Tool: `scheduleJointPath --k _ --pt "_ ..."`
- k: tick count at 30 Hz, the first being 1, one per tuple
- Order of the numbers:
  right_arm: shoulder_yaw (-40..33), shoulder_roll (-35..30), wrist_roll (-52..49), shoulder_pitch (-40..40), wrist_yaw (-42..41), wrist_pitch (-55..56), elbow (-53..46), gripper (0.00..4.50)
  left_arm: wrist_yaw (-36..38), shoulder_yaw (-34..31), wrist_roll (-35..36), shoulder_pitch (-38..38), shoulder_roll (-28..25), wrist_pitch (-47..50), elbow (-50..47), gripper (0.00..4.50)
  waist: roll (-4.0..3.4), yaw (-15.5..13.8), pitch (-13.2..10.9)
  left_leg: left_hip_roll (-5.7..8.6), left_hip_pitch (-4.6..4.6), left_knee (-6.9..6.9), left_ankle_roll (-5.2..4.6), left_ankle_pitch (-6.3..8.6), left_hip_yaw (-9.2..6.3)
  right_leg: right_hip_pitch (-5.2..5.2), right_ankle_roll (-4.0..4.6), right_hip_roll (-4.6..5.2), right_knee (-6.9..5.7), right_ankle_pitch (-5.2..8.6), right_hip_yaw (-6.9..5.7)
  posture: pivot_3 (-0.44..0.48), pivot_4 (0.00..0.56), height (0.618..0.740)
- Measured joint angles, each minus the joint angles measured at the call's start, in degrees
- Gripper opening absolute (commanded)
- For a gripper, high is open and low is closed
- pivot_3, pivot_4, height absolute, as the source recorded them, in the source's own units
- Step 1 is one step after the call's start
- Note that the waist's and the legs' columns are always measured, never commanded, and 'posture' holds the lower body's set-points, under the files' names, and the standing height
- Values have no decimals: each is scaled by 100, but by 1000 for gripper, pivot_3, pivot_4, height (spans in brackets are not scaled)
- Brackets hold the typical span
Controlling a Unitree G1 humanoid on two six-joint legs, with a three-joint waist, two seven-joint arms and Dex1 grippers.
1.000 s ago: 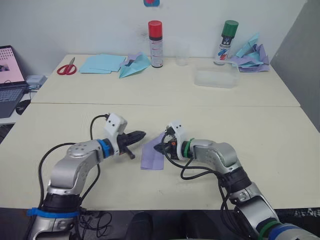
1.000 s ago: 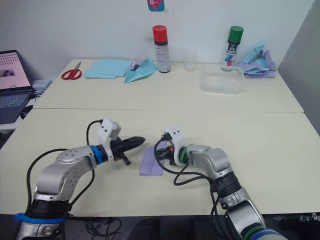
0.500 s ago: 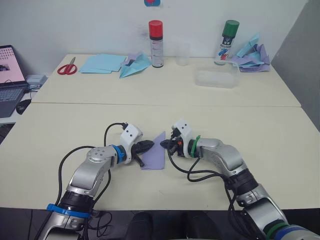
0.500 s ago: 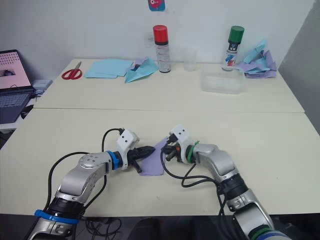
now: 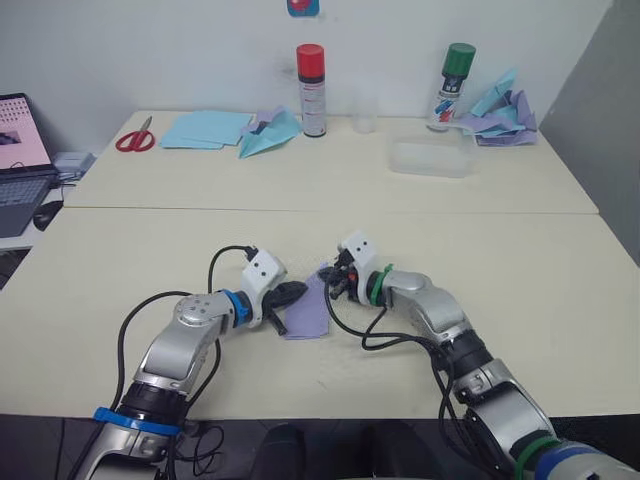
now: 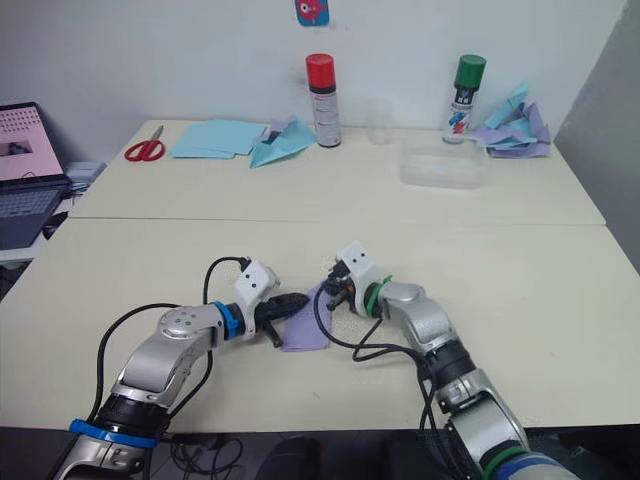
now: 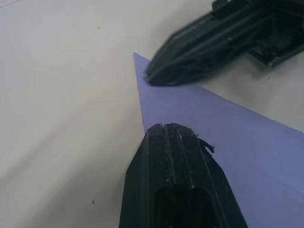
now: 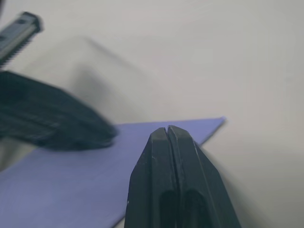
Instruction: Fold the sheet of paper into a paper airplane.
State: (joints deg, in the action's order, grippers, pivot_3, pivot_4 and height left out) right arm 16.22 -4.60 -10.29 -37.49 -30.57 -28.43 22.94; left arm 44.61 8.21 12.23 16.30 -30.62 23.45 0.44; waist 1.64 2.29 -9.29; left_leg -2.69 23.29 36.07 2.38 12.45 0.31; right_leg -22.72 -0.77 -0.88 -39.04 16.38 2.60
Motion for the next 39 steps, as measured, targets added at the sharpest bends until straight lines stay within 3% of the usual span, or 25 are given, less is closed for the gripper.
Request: scheduleJointPath --k 2,12,19,28,39 --pt "-149 68 21 -93 196 44 236 13 22 36 -16 -24 -2 -10 11 0 -1 -8 -1 0 -47 -4 0 1 -1 49 7 7 9 5 -1 0 150 740" --pt "-410 90 244 -214 444 664 692 13 154 67 -65 22 -21 -22 55 0 -4 -39 0 2 -44 -3 0 0 -1 48 8 9 6 6 -2 0 150 740" --pt "-255 -403 9 123 -939 882 -464 13 253 63 -73 111 -21 -34 188 0 -15 -42 -9 -2 -38 -8 0 1 -6 43 6 6 8 9 -8 0 150 740" --pt "780 -917 464 542 -1653 326 -1119 13 350 77 -97 217 -20 -43 302 0 -16 -50 -6 8 -41 -5 0 1 1 45 8 7 10 11 -4 0 150 740" --pt "1325 -1707 174 944 -2841 -900 -2570 13 368 95 -98 265 -8 -44 406 0 -28 -53 13 2 -47 -7 0 1 -12 49 15 7 8 15 -12 0 150 740"
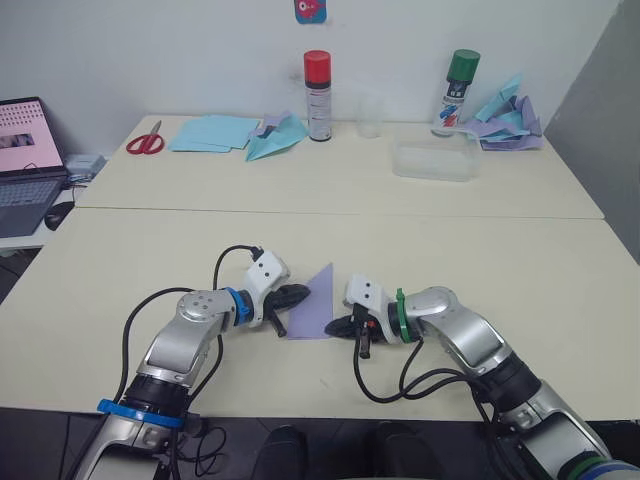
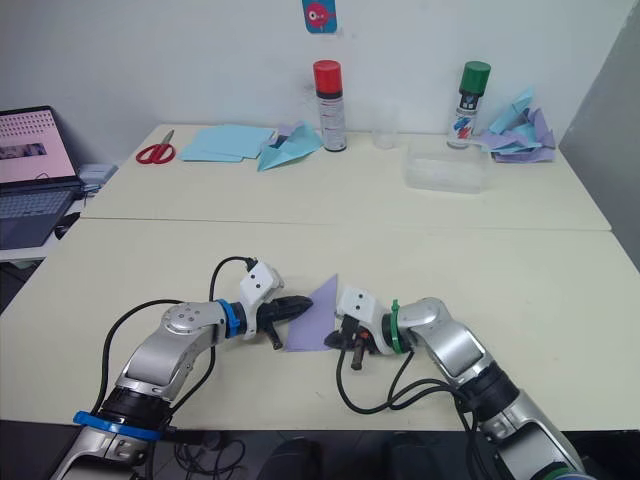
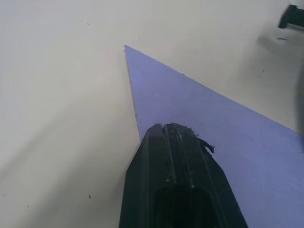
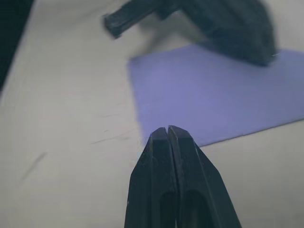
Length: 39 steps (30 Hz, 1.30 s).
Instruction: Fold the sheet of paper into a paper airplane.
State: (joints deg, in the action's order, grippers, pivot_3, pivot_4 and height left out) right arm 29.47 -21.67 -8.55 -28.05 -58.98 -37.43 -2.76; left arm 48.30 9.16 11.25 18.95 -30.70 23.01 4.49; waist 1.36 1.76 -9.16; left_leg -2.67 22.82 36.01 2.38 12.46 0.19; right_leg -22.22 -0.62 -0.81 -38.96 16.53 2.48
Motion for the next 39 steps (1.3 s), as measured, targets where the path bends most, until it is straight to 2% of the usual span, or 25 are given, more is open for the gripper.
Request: scheduleJointPath --k 5,10,19,26,28,33,39 --pt "-93 -227 -425 -44 -435 -506 -57 13 31 38 -7 90 21 -3 82 0 1 -10 1 7 3 1 0 0 1 1 0 0 2 0 0 0 150 740" --pt "-621 -217 -738 -51 -275 -708 -189 13 76 25 -13 160 54 -68 197 0 1 -10 -3 6 8 2 0 0 0 -3 -1 0 2 0 -1 0 150 740" --pt "-1238 39 -945 -6 883 -1662 -825 13 63 -96 12 166 182 -85 254 0 1 -9 -3 2 10 0 0 0 1 -6 0 1 2 0 1 0 150 740" --pt "-1521 344 -1065 58 1841 -2602 -903 13 -25 -126 10 169 249 -116 296 0 2 -7 -4 -1 11 -1 0 0 0 -6 0 4 2 0 1 0 150 740" --pt "-1574 452 -1108 57 1990 -2795 -903 592 -35 -136 9 167 264 -115 295 0 2 -7 -4 0 11 -2 0 0 1 -7 0 4 2 0 2 0 150 740" --pt "-1938 909 -1382 7 2367 -3530 -900 2372 -43 -164 8 148 278 -116 287 0 2 -3 -5 -2 13 -3 0 0 0 -8 0 3 3 0 2 0 150 740" --pt "-2101 1171 -1571 -152 2701 -4115 -855 2372 -62 -173 9 124 282 -116 260 0 1 0 -5 -2 13 -3 0 0 1 -9 0 3 4 1 3 0 150 740"
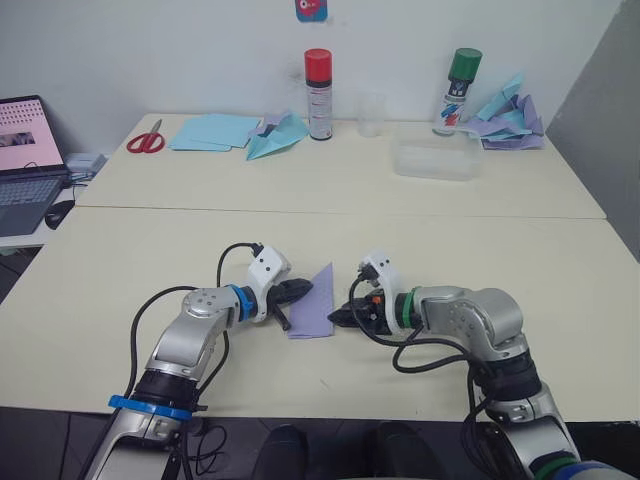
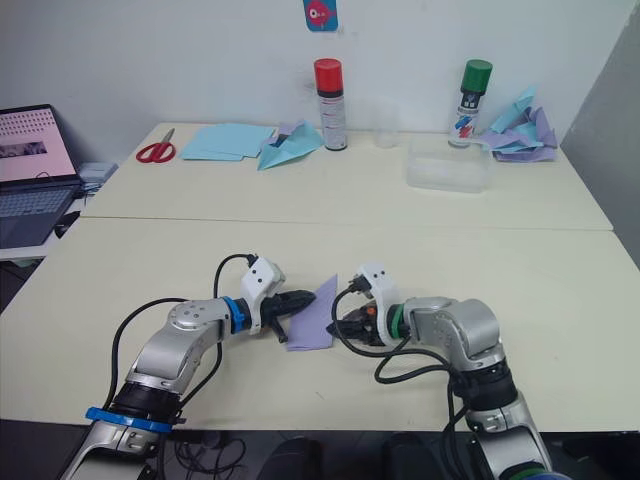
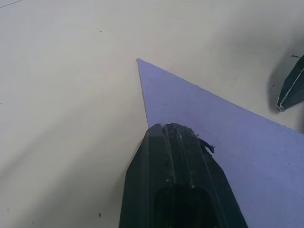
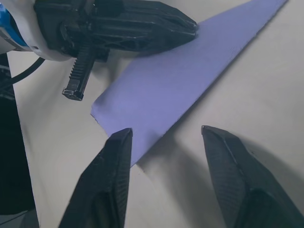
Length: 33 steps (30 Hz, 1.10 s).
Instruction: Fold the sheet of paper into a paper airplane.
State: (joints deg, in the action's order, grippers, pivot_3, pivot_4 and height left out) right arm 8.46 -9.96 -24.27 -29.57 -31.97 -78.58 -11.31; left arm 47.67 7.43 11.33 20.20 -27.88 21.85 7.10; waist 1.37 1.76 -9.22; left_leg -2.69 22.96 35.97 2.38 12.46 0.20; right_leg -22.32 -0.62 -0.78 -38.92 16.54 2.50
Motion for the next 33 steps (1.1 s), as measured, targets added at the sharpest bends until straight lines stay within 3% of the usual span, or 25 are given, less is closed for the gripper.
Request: scheduleJointPath --k 26,29,33 --pt "-397 797 -292 -190 626 -564 344 2372 -97 -70 3 -74 7 21 -78 0 -2 15 -2 -3 2 -15 0 0 0 -7 6 -2 5 4 -1 0 150 740" --pt "-484 878 -346 -196 650 -579 418 1791 -98 -77 4 -80 7 21 -84 0 -2 16 -3 -4 2 -17 0 0 0 -7 7 -2 5 5 -1 0 150 740" --pt "-543 947 -394 -196 715 -610 508 365 -98 -102 15 -79 8 42 -85 0 -3 18 -5 -4 3 -19 0 1 0 -9 8 -2 5 6 -1 0 150 740"
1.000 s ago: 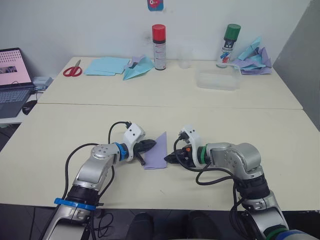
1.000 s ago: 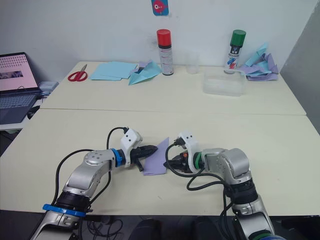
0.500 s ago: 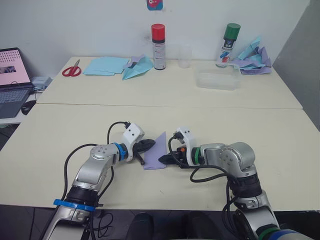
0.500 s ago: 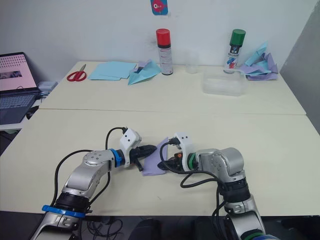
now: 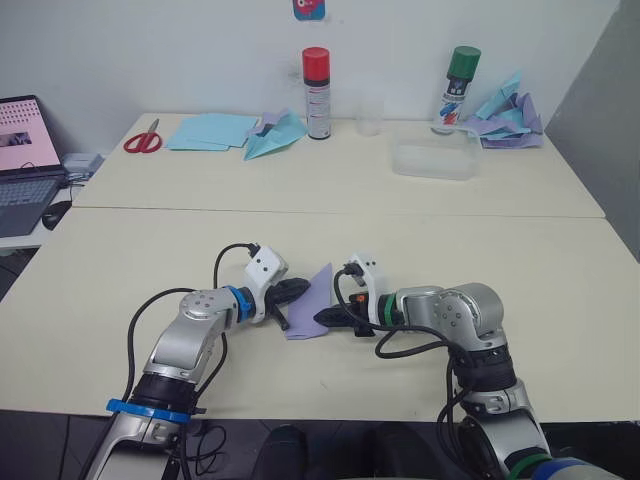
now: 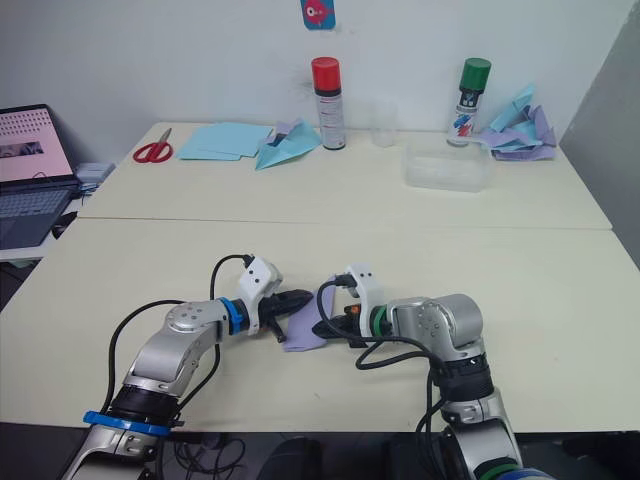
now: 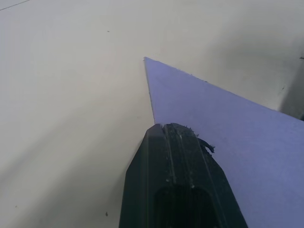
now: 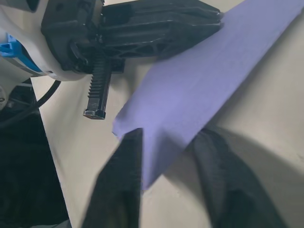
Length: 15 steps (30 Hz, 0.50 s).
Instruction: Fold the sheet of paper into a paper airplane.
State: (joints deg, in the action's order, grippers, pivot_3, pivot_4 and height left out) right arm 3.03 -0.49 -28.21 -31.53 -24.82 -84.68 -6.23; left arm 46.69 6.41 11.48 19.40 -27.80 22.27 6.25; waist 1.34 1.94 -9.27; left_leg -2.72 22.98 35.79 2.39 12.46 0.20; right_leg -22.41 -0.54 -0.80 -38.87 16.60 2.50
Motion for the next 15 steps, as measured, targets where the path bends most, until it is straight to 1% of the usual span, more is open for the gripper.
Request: scheduleJointPath --k 1,6,9,10,12,15 --pt "-11 17 -7 0 4 -2 9 25 0 -9 5 1 0 8 1 0 0 2 0 0 1 0 0 0 0 -1 0 0 0 0 0 0 150 740" --pt "-79 73 -23 -30 6 -39 148 25 1 -164 203 -21 40 156 -10 0 3 12 -6 -1 10 -2 0 0 2 -13 -1 0 0 0 1 0 150 740" --pt "-55 -71 -81 -242 -118 -16 408 25 5 -460 471 -81 8 387 -131 0 18 37 -22 -2 48 4 0 0 0 -54 -2 -4 -9 -1 -1 0 150 740" --pt "-7 -255 -127 -396 -270 49 523 25 16 -611 596 -82 -61 452 -211 0 20 44 -26 -1 92 11 -1 -1 -2 -94 -8 -11 -14 -6 -3 0 150 740" --pt "129 -704 -222 -669 -690 213 760 25 102 -884 804 -96 -296 597 -402 0 33 46 -47 2 104 13 -1 -1 -1 -103 -9 -13 -9 -7 -4 0 150 740" --pt "705 -1561 -249 -1184 -1742 676 1236 0 541 -1224 1279 -229 -832 918 -857 722 42 66 -76 3 113 5 -1 0 4 -112 -10 -13 -2 -6 -3 0 150 740"
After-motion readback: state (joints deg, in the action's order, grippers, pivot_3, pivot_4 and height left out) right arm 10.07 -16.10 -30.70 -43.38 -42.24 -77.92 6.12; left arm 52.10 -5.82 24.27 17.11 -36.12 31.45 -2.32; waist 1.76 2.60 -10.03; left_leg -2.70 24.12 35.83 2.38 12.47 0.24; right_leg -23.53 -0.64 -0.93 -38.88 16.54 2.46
